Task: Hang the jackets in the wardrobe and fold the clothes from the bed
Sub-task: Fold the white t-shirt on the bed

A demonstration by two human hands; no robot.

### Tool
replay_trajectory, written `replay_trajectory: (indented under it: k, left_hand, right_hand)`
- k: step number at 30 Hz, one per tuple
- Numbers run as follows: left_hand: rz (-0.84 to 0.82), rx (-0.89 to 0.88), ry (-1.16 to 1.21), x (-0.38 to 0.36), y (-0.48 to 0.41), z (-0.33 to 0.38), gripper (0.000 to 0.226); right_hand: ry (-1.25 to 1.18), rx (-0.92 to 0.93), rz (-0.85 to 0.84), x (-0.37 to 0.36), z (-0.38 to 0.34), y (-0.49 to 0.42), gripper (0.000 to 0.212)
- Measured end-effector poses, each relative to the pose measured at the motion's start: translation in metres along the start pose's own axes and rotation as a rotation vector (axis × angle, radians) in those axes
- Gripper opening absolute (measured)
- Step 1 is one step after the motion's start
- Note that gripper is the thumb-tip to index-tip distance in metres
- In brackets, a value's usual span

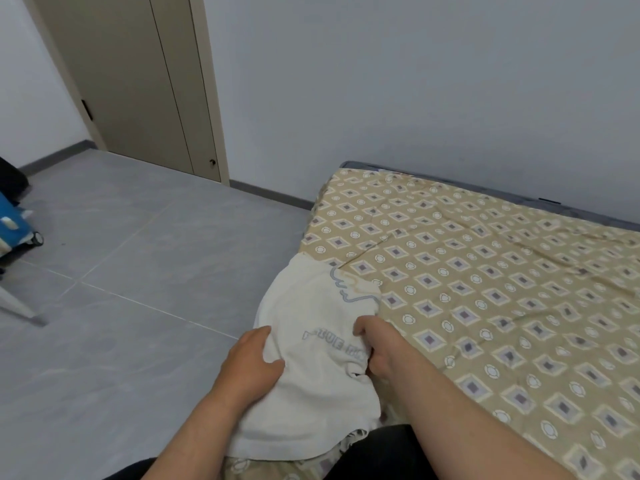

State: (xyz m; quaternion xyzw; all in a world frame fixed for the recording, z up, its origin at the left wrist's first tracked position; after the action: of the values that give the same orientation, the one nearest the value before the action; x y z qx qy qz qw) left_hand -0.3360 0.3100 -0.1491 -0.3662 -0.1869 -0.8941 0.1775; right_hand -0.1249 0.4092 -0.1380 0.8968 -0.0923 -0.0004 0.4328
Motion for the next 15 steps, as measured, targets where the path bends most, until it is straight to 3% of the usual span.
replay_trajectory:
  k: [4,7,9,13,15]
  left_hand:
    - [0.065,0.125,0.154,0.01,-0.029,-0.001,0.075]
    - [0.017,0.139,0.23,0.013,-0.053,0.008,0.038]
    - [-0.056,0.178,0.3,0.007,-0.064,0.013,0.032]
    - [-0.115,0.265,0.466,-0.006,-0.079,0.01,0.062]
    - [-0.052,0.257,0.569,-0.003,-0.084,0.016,0.083]
  right_hand:
    - [-0.121,0.084,0.023,-0.007,-0.032,-0.007,0.01]
    - [-0.193,0.126,0.128,-0.008,-0.04,-0.039,0.045]
    - [-0.218,0.096,0.116,-0.006,-0.041,-0.067,0.061]
    - [-0.06,0.054,-0.194,-0.018,-0.073,-0.019,0.012]
    - [0.001,0.178,-0.388,-0.026,-0.098,0.006,0.021]
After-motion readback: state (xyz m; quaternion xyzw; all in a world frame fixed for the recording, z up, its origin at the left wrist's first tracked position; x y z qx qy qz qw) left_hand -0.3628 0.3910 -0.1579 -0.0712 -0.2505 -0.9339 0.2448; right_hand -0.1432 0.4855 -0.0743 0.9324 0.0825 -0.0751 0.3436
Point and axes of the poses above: each hand's wrist, its own y-axis away from the middle knuckle, its own x-axis out of the back of the hand, z = x × y, the point moved 3 cm from there along -y, towards the middle knuckle, and after that the axes turned 13 degrees about z, right-handed, at the moved point
